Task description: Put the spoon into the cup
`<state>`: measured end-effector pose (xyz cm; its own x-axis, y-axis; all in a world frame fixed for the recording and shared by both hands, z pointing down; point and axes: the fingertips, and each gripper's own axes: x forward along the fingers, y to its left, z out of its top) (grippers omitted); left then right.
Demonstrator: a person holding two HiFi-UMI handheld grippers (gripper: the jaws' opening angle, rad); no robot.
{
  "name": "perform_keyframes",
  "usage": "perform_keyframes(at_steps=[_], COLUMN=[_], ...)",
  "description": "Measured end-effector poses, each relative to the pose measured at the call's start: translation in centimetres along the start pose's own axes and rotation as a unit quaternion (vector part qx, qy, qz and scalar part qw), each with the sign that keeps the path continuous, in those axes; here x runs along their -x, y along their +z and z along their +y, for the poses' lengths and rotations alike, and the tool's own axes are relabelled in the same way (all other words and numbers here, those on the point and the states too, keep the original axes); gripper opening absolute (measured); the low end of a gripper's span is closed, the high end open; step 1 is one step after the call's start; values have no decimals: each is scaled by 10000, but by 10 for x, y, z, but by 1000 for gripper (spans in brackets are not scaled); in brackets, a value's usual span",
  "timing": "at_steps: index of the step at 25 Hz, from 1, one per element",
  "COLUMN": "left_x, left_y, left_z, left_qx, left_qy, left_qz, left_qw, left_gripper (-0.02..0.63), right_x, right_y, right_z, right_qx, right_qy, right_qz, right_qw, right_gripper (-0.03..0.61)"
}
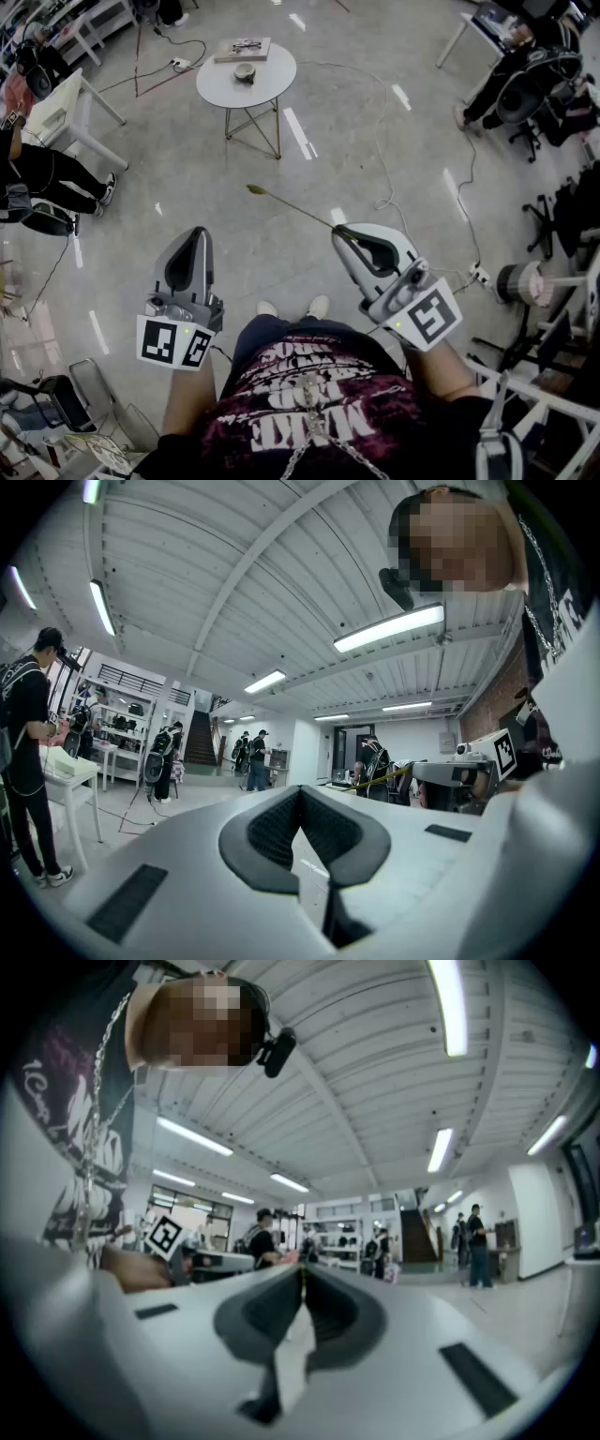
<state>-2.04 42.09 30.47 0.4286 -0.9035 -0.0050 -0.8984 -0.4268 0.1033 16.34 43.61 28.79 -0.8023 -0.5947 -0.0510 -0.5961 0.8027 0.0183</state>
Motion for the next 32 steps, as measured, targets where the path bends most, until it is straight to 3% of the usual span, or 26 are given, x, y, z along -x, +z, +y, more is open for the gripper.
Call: perform_keyframes(at_steps=[6, 15, 20, 25, 32], left_x=[11, 45, 49, 47, 22], left_y=[9, 10, 8, -2, -9], left_z=[-2, 75, 95, 113, 121], left_qx=[-138, -236, -316, -302, -340], left_qy=[-161, 79, 36, 55, 118], left_qz=[-43, -152, -222, -143, 4], left_qw=[9998, 9996, 9992, 9994, 9994], left_gripper=[31, 31, 31, 31, 31], right_x=[-16, -63, -70, -79, -89], right_y=[-4, -5, -7, -5, -18], right_z=[15, 46, 40, 41, 7], right_qx=[-369, -134, -151, 20, -213], right_qy=[-63, -450, -834, -893, -889], right_qz=[48, 207, 246, 293, 287], right_qw=[9993, 9987, 9961, 9956, 9954], right_gripper=[37, 36, 37, 37, 37])
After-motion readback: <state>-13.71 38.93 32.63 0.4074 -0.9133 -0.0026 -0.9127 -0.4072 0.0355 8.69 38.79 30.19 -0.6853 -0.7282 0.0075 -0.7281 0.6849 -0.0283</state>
